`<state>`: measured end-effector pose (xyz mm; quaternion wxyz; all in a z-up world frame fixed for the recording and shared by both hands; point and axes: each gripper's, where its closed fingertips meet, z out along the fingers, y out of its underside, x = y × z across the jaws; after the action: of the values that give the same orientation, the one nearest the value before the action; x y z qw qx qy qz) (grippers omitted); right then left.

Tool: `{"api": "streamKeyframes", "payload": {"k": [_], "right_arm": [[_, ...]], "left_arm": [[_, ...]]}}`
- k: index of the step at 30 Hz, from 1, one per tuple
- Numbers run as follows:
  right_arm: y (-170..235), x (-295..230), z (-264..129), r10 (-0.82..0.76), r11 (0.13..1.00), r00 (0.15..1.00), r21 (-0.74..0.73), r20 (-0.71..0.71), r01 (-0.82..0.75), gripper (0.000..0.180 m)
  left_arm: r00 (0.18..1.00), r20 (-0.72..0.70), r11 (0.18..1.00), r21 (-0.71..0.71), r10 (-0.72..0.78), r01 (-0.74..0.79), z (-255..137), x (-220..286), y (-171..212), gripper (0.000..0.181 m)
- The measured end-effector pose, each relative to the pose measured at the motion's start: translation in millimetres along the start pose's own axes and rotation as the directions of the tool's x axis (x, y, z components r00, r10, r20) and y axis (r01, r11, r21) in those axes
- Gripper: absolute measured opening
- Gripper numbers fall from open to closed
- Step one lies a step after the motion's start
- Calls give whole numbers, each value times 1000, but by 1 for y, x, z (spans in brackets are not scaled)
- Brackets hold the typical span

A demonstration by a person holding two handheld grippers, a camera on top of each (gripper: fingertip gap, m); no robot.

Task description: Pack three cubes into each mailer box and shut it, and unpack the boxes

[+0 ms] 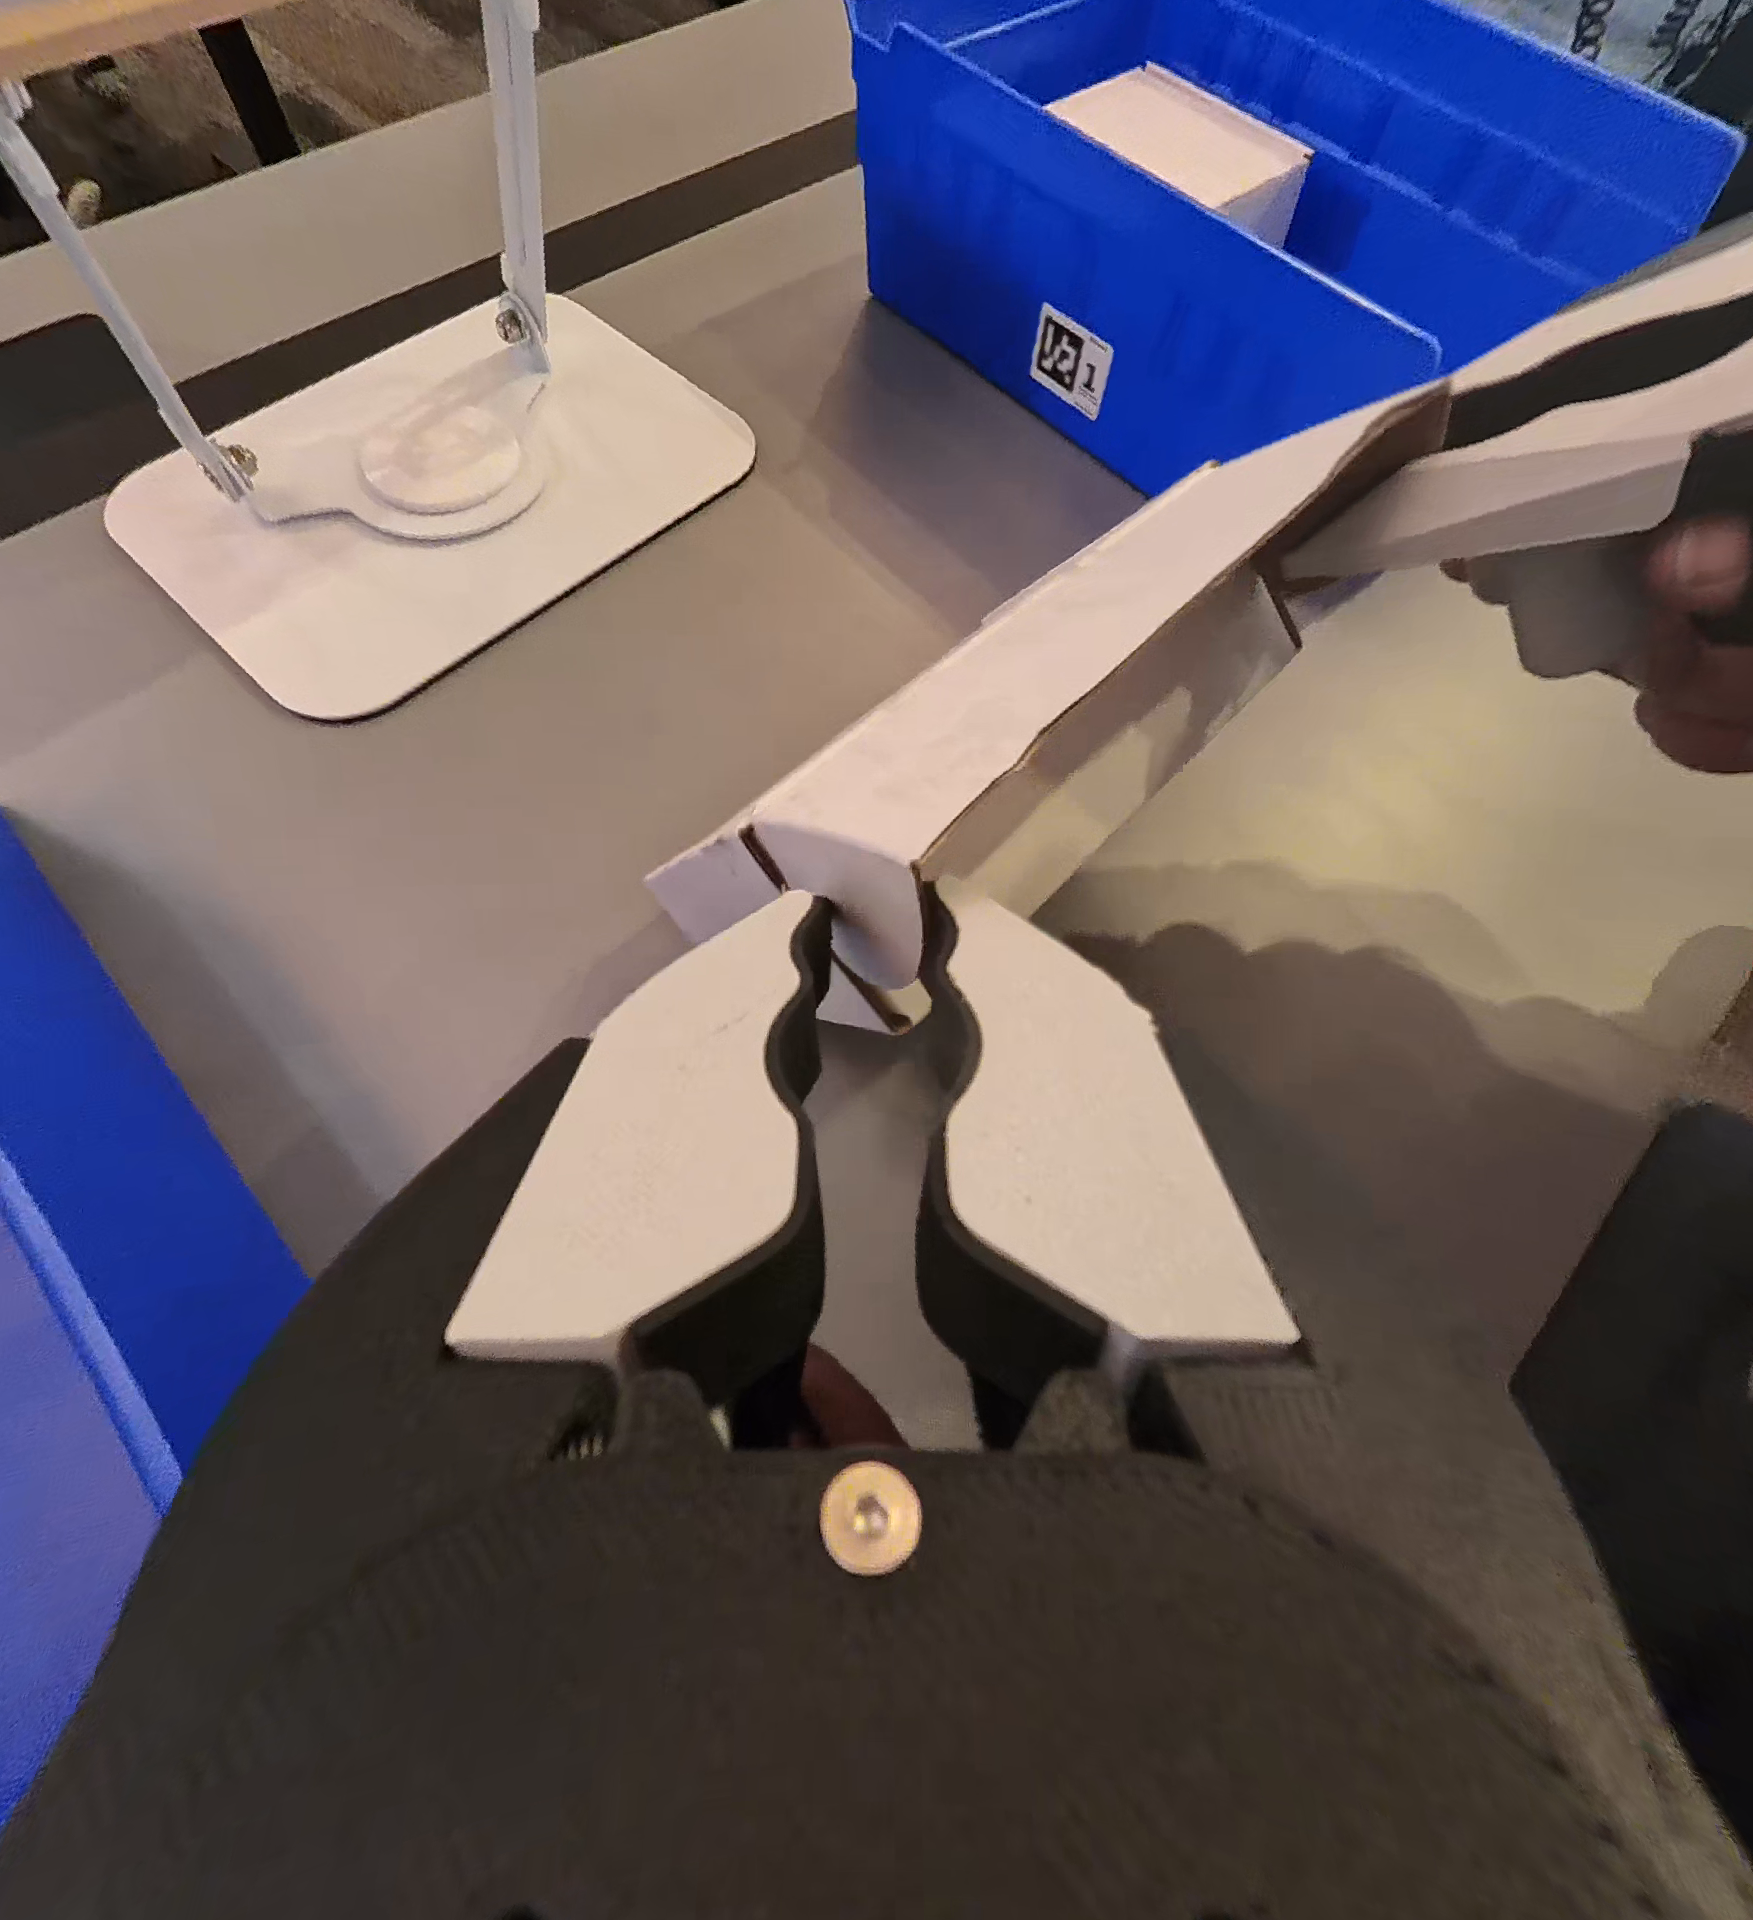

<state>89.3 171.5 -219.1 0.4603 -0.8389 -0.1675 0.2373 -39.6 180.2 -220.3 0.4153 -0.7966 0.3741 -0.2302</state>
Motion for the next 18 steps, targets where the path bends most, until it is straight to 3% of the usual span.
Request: {"api": "streamKeyframes", "payload": {"k": [18], "right_arm": [[-11,13,13,-56,996,998,-61,28,57,14]], "left_arm": [[977,30,973,-105,209,-205,8,-13,-6,14]]}}
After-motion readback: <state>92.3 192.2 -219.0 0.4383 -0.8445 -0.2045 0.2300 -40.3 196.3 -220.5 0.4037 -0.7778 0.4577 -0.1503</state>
